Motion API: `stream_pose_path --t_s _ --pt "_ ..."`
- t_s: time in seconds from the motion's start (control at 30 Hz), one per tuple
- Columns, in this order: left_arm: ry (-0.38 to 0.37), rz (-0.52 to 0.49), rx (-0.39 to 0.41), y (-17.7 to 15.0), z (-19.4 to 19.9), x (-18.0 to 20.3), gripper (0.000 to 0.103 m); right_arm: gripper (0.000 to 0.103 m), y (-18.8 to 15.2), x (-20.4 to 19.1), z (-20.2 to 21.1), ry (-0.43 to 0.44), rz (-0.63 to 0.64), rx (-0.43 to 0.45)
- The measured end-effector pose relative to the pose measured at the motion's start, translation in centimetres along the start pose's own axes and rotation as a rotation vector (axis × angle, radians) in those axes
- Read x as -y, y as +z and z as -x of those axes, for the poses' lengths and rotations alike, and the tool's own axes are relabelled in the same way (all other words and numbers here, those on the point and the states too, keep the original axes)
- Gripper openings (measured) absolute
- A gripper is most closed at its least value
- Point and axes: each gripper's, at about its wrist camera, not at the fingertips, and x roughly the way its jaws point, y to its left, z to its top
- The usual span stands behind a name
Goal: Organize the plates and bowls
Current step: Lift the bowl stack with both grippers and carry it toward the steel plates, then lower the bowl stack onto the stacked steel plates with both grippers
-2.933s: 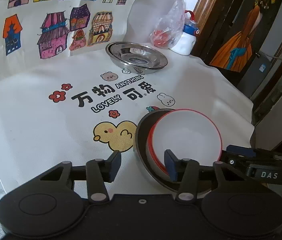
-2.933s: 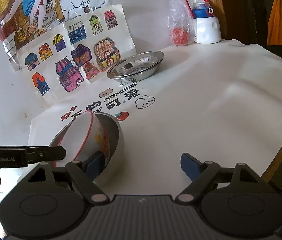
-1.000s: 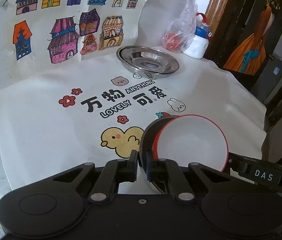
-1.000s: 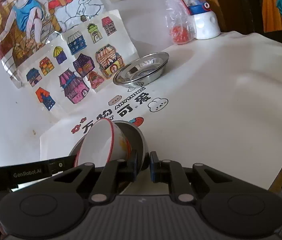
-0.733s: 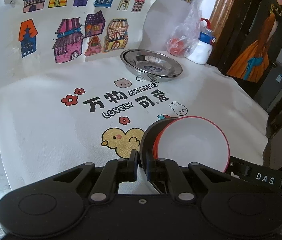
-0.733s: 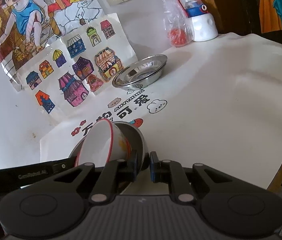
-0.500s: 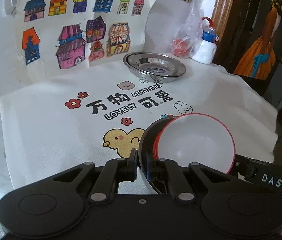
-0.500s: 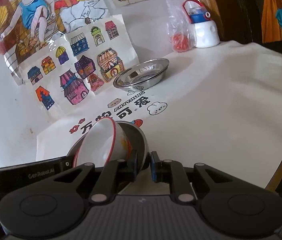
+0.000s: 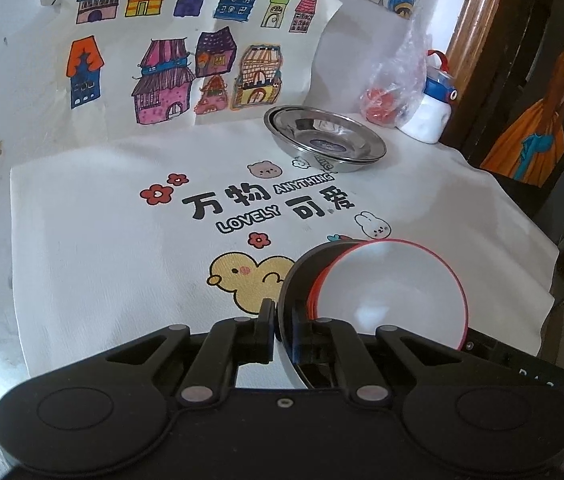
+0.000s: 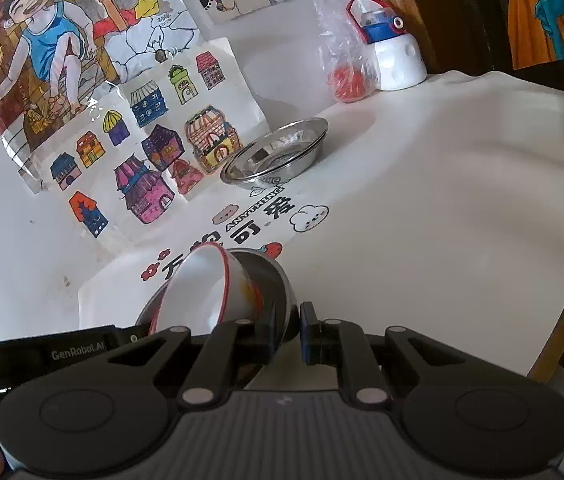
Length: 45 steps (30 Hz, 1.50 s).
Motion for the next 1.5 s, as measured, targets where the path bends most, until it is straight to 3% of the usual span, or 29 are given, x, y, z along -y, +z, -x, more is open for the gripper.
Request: stream_pose_path --t_s 0.67,1.17,1.5 --pt "-0.018 0.071 -0.02 3.8 -3.2 0.6 0.005 0.013 5.0 1.0 -3.6 0.02 -0.011 0.025" --pt "-0.019 0.087 0.032 10.4 -7.3 1.3 0.005 0.013 11.4 0.8 -8.4 0.032 0.017 0.061" --pt "0.0 0.081 0.09 15.1 -9.6 2.2 0.005 0.013 14.7 1.4 -12.2 0.053 -0.009 0.041"
